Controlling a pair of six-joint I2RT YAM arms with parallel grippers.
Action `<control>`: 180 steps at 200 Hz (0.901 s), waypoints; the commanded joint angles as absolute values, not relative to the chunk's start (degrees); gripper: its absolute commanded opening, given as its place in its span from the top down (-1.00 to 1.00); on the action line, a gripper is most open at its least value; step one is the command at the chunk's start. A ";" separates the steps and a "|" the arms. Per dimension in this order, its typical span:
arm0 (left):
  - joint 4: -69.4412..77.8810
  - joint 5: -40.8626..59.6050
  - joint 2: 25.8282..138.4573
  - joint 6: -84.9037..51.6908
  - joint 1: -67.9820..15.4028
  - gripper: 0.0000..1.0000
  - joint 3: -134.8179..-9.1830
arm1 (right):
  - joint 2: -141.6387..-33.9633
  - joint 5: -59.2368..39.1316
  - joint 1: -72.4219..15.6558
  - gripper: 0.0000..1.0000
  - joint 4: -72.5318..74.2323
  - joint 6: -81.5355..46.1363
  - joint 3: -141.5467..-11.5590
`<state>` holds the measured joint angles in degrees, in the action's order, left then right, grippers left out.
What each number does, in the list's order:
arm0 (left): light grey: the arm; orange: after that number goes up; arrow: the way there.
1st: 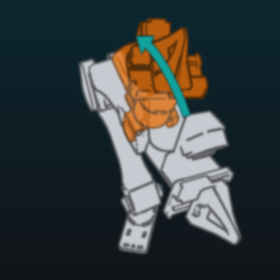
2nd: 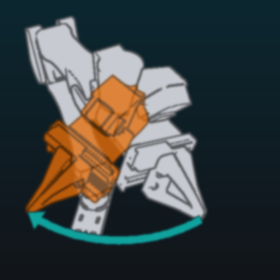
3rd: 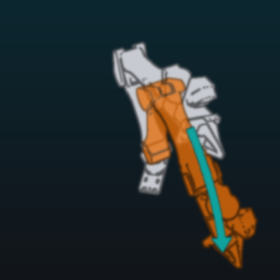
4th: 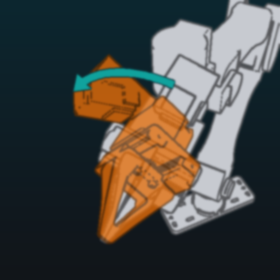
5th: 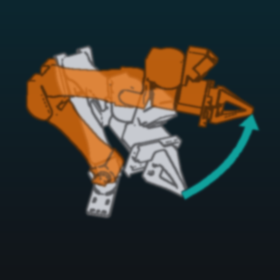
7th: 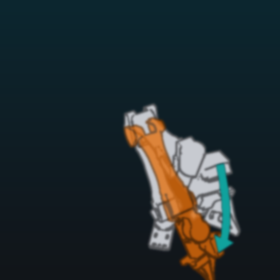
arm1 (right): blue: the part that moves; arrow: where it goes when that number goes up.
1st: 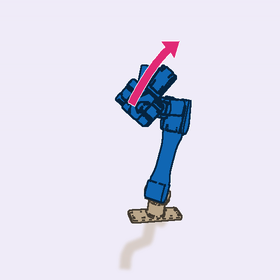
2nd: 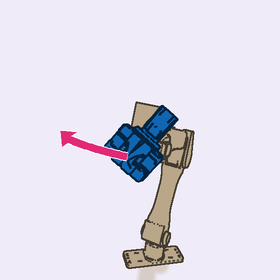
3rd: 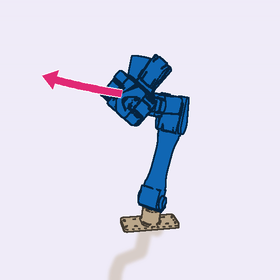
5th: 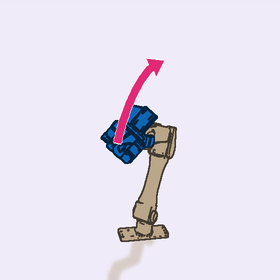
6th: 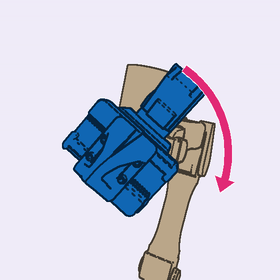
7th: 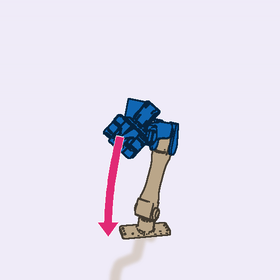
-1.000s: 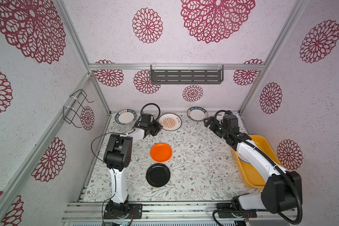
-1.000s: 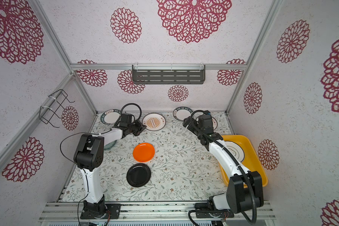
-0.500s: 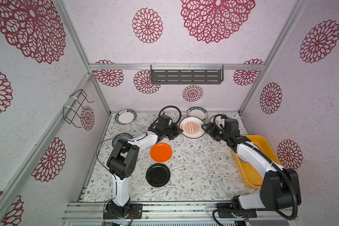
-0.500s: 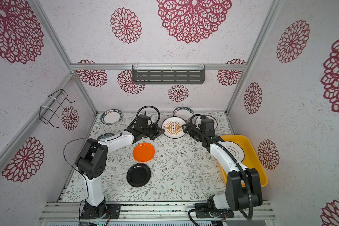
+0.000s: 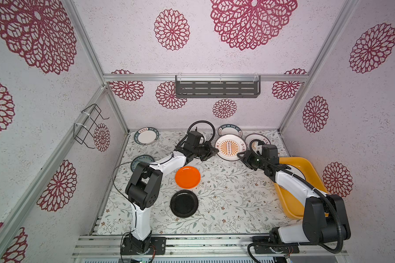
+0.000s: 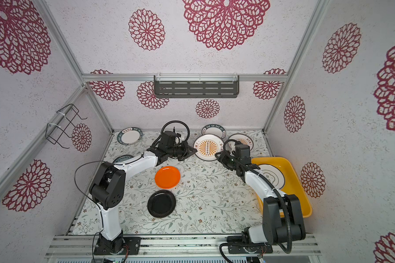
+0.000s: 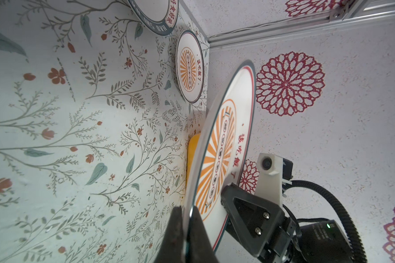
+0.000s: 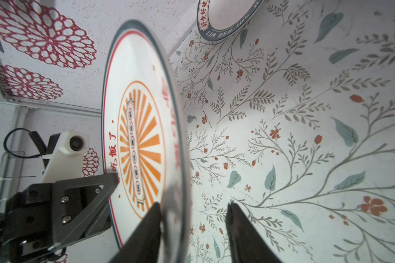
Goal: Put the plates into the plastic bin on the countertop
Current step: 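Hold the sunburst plate up with the left gripper while the right gripper grasps its rim, then carry the sunburst plate into the yellow bin with the right gripper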
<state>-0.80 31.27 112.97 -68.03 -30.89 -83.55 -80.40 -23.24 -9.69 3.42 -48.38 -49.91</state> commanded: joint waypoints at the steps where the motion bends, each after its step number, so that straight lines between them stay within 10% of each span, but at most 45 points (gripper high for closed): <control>1: 0.62 34.03 111.15 -66.14 -31.05 1.00 -86.87 | -78.45 -22.70 -9.40 0.36 7.34 -51.04 -50.32; 52: -1.71 32.89 111.96 -63.19 -31.03 0.71 -90.30 | -76.87 -19.51 -9.32 0.95 11.00 -55.53 -48.52; 121: -5.41 27.61 108.50 -58.82 -30.07 -0.71 -89.87 | -73.52 -16.38 -9.23 1.00 11.12 -58.04 -47.07; 180: -17.24 20.17 104.23 -50.11 -28.00 -0.88 -90.58 | -69.26 -9.77 -8.10 1.00 5.51 -57.50 -45.65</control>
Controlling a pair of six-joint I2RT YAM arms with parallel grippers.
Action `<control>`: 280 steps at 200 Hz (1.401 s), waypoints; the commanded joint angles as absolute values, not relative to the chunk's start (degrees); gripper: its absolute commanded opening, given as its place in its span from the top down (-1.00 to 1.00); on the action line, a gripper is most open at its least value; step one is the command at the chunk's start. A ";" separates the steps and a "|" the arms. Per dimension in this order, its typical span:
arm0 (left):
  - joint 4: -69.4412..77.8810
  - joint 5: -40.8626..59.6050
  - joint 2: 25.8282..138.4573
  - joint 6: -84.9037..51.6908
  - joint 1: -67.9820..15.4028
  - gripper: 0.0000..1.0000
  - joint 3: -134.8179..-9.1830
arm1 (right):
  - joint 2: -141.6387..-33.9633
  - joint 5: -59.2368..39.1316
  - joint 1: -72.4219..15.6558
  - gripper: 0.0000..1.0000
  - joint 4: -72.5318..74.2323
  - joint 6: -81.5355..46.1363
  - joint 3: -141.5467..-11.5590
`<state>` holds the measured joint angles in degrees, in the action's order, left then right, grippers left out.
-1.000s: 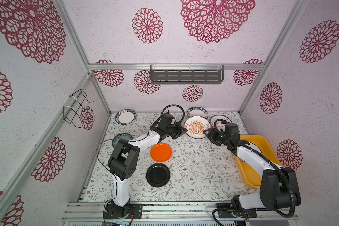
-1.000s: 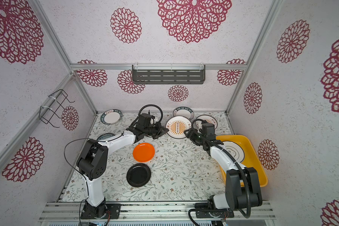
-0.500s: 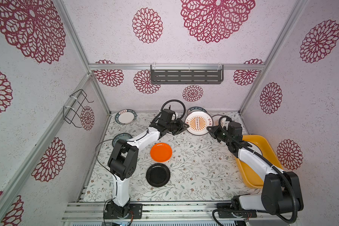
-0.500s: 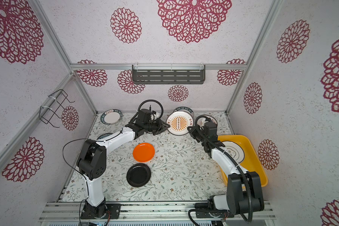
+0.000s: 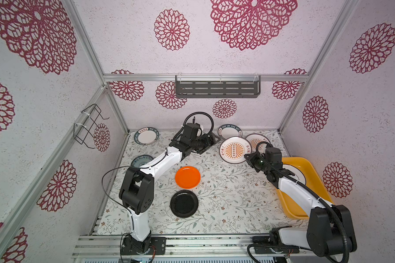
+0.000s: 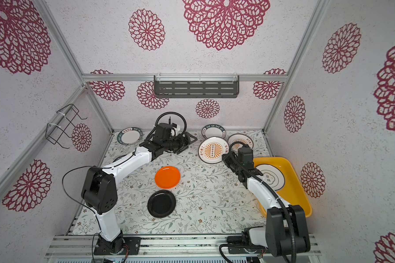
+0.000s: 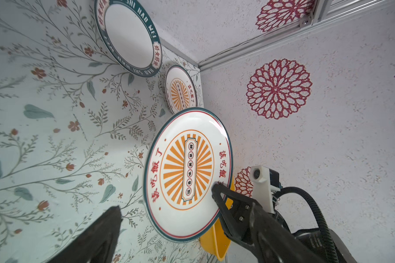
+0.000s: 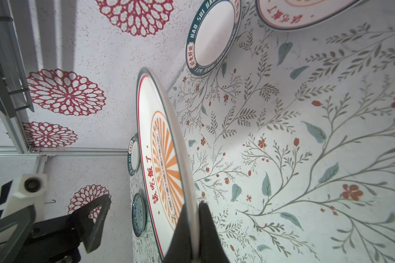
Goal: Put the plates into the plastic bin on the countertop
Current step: 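Carry the sunburst plate into the yellow bin with the right gripper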
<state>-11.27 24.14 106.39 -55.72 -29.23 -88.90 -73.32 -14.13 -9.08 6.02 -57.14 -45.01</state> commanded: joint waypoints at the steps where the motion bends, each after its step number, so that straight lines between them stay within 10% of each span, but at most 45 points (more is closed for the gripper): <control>1: -17.37 20.10 104.19 -50.02 -27.93 -0.88 -90.69 | -69.09 -9.59 -8.05 1.00 5.39 -57.49 -45.59; 146: -17.08 16.54 95.68 -49.27 -24.86 -0.94 -83.32 | -58.45 -15.50 23.37 1.00 -6.58 -50.37 -39.79; 280: -18.54 15.74 97.24 -51.12 -24.94 -0.94 -85.33 | -71.27 -25.90 41.83 1.00 0.96 -43.30 -38.26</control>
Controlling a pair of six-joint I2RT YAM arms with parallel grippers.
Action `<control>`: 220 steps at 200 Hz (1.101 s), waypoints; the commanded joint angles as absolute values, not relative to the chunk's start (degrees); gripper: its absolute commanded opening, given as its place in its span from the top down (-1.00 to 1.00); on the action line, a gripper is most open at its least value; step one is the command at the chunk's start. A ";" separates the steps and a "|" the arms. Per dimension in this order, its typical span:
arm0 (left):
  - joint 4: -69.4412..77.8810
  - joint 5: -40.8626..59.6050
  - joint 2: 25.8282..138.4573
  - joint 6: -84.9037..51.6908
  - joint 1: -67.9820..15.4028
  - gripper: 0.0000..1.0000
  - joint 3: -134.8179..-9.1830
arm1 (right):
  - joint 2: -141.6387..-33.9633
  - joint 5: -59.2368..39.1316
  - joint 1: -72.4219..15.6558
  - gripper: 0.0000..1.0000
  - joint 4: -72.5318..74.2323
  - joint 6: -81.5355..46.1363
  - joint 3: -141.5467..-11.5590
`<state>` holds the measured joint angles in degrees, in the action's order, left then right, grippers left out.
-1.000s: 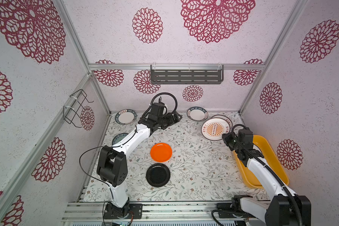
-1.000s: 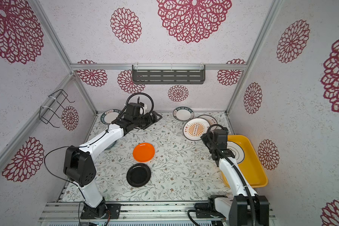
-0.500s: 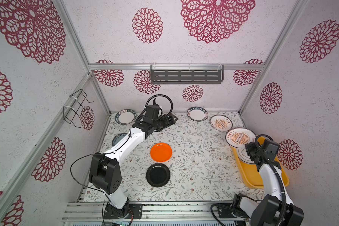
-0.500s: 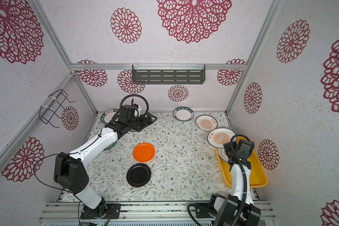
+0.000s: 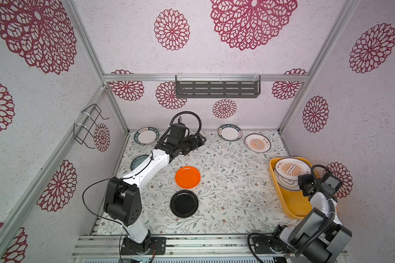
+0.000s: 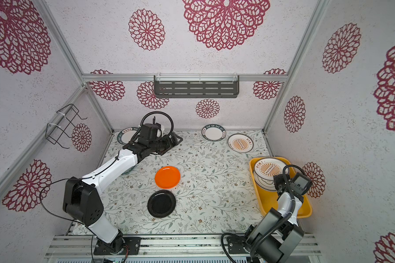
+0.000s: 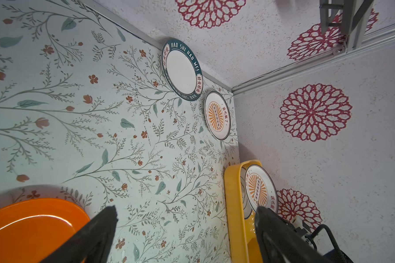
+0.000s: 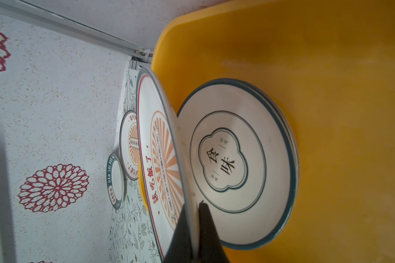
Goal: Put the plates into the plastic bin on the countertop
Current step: 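Carry the sunburst plate into the yellow bin with the right gripper, then lower the sunburst plate onto the stack in the bin and open the right gripper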
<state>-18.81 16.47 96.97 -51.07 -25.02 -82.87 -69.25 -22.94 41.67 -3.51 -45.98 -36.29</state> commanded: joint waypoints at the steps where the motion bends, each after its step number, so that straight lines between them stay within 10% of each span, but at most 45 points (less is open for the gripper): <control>1: -18.50 15.74 97.27 -51.09 -24.91 -0.94 -85.33 | -71.36 -25.87 41.83 1.00 0.96 -43.27 -38.29; 100: -16.86 15.04 100.37 -52.28 -25.01 -0.94 -87.43 | -80.58 -24.61 41.79 1.00 3.45 -42.12 -39.37; 123: -16.76 14.98 100.97 -52.29 -24.98 -0.94 -87.93 | -79.93 -23.63 41.81 0.56 2.15 -41.51 -39.15; 220: -17.31 14.73 101.61 -51.86 -24.93 -0.95 -88.08 | -76.01 -22.75 41.62 -0.23 -4.67 -37.49 -39.96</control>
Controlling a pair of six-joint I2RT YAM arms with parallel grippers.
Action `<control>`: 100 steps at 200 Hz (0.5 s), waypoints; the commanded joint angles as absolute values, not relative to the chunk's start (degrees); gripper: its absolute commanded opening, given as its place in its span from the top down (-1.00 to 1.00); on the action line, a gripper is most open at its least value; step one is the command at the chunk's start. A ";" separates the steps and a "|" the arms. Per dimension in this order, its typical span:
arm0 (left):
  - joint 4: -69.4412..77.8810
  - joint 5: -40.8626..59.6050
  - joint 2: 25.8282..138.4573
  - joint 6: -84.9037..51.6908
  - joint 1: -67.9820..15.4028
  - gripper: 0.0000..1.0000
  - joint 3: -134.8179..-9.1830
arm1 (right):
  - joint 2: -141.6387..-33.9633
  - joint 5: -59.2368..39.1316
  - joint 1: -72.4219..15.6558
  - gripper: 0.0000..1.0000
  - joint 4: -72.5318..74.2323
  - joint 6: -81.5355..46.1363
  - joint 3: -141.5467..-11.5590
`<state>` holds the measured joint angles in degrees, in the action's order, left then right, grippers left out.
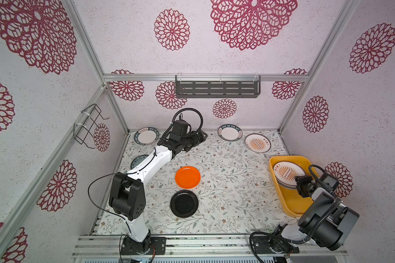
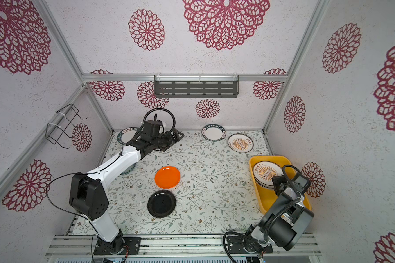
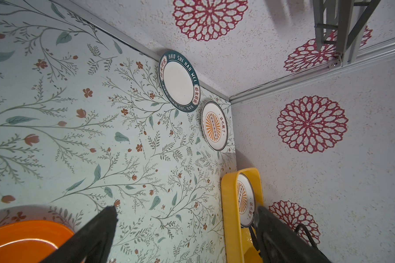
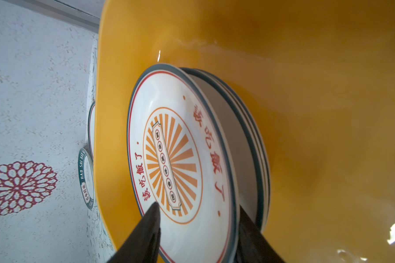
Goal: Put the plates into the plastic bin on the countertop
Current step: 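Lower the sunburst plate onto the stack in the bin and open the right gripper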
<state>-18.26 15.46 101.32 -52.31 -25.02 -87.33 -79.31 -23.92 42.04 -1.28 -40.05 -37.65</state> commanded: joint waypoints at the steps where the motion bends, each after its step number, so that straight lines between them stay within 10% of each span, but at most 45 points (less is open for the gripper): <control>1: -17.31 14.70 101.61 -51.86 -24.90 -0.95 -88.03 | -75.88 -22.49 41.64 -0.24 -4.97 -37.38 -40.06; 100: -22.03 8.20 94.33 -51.75 -21.75 -0.94 -79.32 | -66.36 -15.62 40.75 -0.70 -18.83 -34.81 -43.96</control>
<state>-21.21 11.35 99.09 -50.94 -24.12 -83.24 -70.91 -17.52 41.78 -15.00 -35.75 -43.27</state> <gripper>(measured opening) 0.972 0.842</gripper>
